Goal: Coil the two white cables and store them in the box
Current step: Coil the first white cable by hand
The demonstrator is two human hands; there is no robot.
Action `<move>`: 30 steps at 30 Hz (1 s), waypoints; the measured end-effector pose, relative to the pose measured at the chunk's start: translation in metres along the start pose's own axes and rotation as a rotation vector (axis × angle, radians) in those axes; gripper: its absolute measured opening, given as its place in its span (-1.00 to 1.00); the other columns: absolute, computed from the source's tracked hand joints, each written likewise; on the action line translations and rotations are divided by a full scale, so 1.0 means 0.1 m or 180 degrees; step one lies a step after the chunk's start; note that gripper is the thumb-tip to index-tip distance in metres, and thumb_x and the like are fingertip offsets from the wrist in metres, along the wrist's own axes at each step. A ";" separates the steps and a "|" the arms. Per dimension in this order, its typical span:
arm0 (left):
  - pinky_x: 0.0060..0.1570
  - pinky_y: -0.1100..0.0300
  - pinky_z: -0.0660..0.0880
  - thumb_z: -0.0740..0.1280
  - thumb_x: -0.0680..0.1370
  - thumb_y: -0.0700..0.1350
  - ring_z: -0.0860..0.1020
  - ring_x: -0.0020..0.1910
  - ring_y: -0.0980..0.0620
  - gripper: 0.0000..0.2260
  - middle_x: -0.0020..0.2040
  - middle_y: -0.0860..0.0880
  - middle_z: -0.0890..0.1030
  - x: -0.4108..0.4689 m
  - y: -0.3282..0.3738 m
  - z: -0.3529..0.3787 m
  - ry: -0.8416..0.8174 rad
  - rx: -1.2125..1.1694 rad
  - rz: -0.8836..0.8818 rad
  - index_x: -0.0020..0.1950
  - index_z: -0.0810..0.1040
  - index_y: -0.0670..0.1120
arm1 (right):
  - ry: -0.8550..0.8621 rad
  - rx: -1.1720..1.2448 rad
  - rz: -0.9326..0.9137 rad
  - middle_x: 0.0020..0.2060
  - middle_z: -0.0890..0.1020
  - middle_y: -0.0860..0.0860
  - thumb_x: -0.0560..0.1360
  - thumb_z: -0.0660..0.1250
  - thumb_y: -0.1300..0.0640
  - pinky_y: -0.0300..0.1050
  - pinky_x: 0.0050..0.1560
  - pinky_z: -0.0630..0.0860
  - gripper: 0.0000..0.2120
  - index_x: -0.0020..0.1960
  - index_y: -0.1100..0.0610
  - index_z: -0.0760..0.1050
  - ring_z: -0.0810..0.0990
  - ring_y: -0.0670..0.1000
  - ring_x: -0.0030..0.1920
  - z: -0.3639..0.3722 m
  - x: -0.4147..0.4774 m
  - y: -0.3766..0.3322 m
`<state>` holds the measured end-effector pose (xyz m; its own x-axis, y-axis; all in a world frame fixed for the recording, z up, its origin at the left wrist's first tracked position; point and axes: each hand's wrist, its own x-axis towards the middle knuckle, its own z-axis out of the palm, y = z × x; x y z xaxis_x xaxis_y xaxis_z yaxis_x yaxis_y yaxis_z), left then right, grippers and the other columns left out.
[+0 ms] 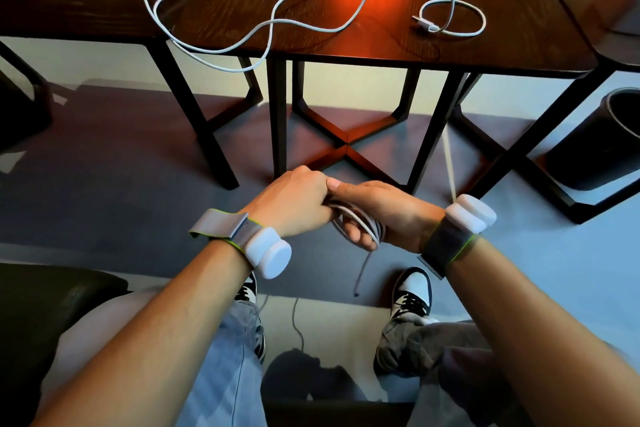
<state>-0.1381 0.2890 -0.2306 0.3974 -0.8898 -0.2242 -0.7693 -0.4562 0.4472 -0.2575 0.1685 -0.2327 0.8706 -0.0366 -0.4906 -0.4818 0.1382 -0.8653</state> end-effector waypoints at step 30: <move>0.06 0.02 0.55 0.26 0.53 -0.22 0.58 -0.10 0.02 -0.81 -0.19 0.08 0.59 0.06 0.25 0.13 0.0613 -0.2389 0.0526 0.03 0.53 0.06 | -0.1589 0.3058 -0.0672 -0.49 0.51 -0.06 0.62 0.05 -0.14 -0.24 -0.39 0.41 -0.52 -0.24 0.15 0.51 0.42 -0.10 -0.48 -0.06 -0.16 -0.16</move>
<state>-0.1614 0.2722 -0.2324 0.4399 -0.8979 0.0191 -0.3103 -0.1319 0.9414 -0.2640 0.1605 -0.2114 0.9729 0.2239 -0.0583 -0.2290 0.8959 -0.3806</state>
